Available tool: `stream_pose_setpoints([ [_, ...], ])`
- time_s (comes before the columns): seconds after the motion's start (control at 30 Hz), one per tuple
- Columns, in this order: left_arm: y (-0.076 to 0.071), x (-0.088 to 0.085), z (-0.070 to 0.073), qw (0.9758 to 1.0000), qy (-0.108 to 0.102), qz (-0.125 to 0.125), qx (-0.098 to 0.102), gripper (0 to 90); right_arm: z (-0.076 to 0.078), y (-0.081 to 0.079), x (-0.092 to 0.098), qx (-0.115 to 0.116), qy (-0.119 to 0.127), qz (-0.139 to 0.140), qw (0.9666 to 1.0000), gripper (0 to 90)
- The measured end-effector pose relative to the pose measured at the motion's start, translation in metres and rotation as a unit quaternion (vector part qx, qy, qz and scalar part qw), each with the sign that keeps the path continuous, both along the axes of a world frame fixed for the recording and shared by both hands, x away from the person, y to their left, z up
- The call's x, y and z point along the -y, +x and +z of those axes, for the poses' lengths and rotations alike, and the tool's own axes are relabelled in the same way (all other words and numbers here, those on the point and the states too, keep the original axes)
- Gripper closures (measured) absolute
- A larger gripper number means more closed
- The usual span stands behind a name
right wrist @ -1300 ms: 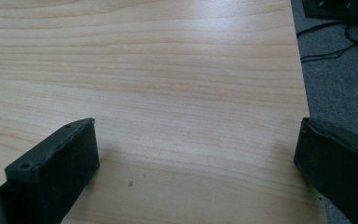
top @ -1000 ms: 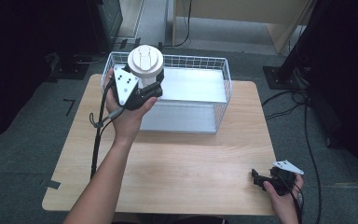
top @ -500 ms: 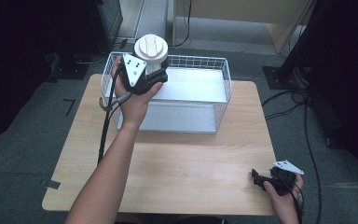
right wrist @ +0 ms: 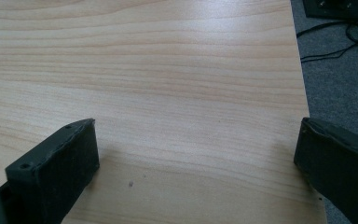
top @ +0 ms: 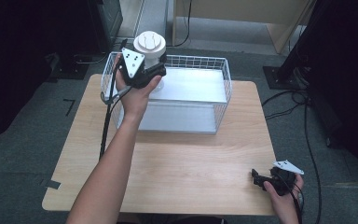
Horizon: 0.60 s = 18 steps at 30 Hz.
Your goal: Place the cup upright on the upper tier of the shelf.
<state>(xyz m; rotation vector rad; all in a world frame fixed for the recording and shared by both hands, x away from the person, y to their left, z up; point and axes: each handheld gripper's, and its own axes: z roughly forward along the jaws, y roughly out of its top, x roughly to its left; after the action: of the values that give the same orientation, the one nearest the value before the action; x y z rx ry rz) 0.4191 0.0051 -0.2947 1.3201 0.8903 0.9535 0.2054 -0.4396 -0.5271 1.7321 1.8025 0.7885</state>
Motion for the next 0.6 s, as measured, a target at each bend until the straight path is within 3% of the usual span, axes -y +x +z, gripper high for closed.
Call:
stream_pose_setpoints([
  [0.07,0.0009,-0.0011,0.0012,1.0,-0.003,0.005,-0.007,15.9,0.0,0.0,0.0,0.0,0.0,0.0,1.0,0.0],
  [0.27,0.001,-0.0042,0.0025,0.9997,-0.009,-0.014,-0.015,14.2,0.0,0.0,-0.0001,0.0,0.0,0.0,1.0,0.0],
  [0.43,-0.0031,-0.002,0.0061,0.9992,-0.017,-0.01,-0.033,13.0,0.0,0.0,-0.0001,0.0,-0.001,0.0,1.0,0.0],
  [0.6,-0.0032,-0.0046,0.0092,0.9982,-0.013,-0.016,-0.056,5.1,0.0001,0.0,-0.0005,-0.002,-0.001,-0.001,1.0,0.0],
])
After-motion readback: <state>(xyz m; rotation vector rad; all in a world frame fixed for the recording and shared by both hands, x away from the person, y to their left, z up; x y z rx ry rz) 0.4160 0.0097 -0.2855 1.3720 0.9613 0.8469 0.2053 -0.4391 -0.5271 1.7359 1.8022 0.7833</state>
